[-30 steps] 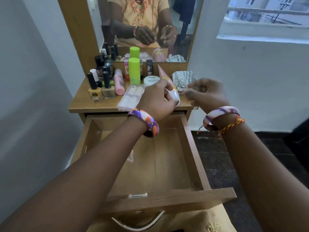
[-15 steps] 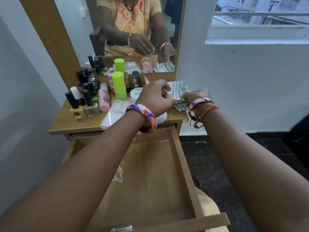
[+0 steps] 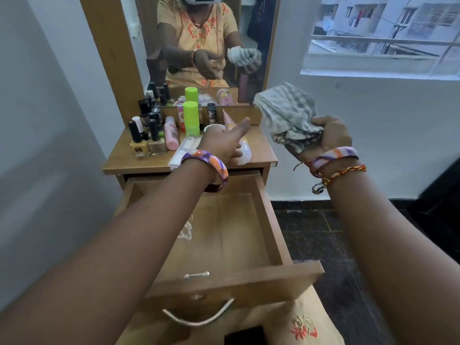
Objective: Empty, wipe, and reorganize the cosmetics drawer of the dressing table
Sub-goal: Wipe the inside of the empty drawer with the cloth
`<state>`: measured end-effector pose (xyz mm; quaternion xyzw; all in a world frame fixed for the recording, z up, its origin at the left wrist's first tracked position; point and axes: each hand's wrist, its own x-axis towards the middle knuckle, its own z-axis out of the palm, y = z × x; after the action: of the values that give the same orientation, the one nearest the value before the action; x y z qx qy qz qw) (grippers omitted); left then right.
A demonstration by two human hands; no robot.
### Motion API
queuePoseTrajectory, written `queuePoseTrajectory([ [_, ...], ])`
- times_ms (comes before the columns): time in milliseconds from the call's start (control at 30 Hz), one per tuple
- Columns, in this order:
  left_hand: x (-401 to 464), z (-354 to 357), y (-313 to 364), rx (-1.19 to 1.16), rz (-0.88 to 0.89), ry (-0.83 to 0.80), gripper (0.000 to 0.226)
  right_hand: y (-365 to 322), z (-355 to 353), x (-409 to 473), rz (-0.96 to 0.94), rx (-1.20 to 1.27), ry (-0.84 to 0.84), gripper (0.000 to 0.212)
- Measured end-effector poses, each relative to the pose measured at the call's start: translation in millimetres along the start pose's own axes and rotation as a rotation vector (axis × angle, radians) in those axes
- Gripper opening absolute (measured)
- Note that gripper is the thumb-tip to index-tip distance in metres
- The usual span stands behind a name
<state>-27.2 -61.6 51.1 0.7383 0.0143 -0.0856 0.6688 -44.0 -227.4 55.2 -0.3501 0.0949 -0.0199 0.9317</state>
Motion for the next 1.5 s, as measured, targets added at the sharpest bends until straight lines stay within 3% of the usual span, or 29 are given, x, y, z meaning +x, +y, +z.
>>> queuePoseTrajectory([
  [100, -21, -10, -13, -0.126, -0.220, -0.136, 0.068, 24, 0, -26, 0.070, -0.026, -0.118, 0.050],
  [200, -36, -20, -34, -0.409, -0.234, -0.232, 0.060, 60, -8, -43, 0.223, -0.116, -0.125, 0.046],
  [267, -42, -27, -48, -0.611, -0.180, -0.186, 0.052, 83, -13, -51, 0.325, -0.249, -0.109, 0.038],
  [333, -50, -34, -57, -0.651, -0.114, -0.127, 0.044, 101, -22, -53, 0.346, -0.516, -0.078, 0.024],
  [433, -64, -39, -67, -0.413, -0.077, -0.025, 0.038, 115, -23, -61, 0.291, -0.687, -0.129, 0.014],
  [567, -80, -44, -69, -0.004, 0.038, -0.007, 0.032, 123, -8, -72, 0.353, -0.625, -0.347, 0.045],
  [667, -81, -50, -63, 0.156, 0.104, 0.012, 0.032, 128, -6, -71, 0.341, -0.691, -0.347, 0.035],
  [800, -68, -71, -63, 0.028, -0.036, 0.046, 0.027, 125, -17, -55, 0.283, -0.485, -0.123, 0.014],
  [933, -59, -89, -73, -0.273, -0.239, 0.063, 0.014, 115, -34, -48, 0.278, -0.406, -0.222, 0.013],
  [1067, -57, -101, -75, -0.307, -0.244, -0.095, 0.013, 106, -40, -51, 0.363, -0.366, -0.581, 0.046],
  [1167, -54, -118, -67, -0.175, -0.187, -0.254, 0.008, 102, -35, -43, 0.462, -0.324, -0.689, 0.061],
  [1267, -43, -129, -53, -0.097, -0.141, -0.412, 0.047, 102, -25, -31, 0.545, -0.335, -0.652, 0.083],
  [1300, -37, -131, -49, -0.052, -0.135, -0.453, 0.060, 103, -21, -28, 0.567, -0.348, -0.649, 0.082],
  [1367, -27, -130, -46, 0.062, -0.140, -0.449, 0.069, 106, -13, -22, 0.602, -0.418, -0.641, 0.058],
  [1433, -19, -123, -51, 0.083, -0.134, -0.298, 0.053, 109, -6, -18, 0.617, -0.536, -0.579, 0.041],
  [1500, -11, -117, -68, 0.118, -0.085, -0.031, 0.021, 113, -6, -12, 0.581, -0.666, -0.410, 0.025],
])
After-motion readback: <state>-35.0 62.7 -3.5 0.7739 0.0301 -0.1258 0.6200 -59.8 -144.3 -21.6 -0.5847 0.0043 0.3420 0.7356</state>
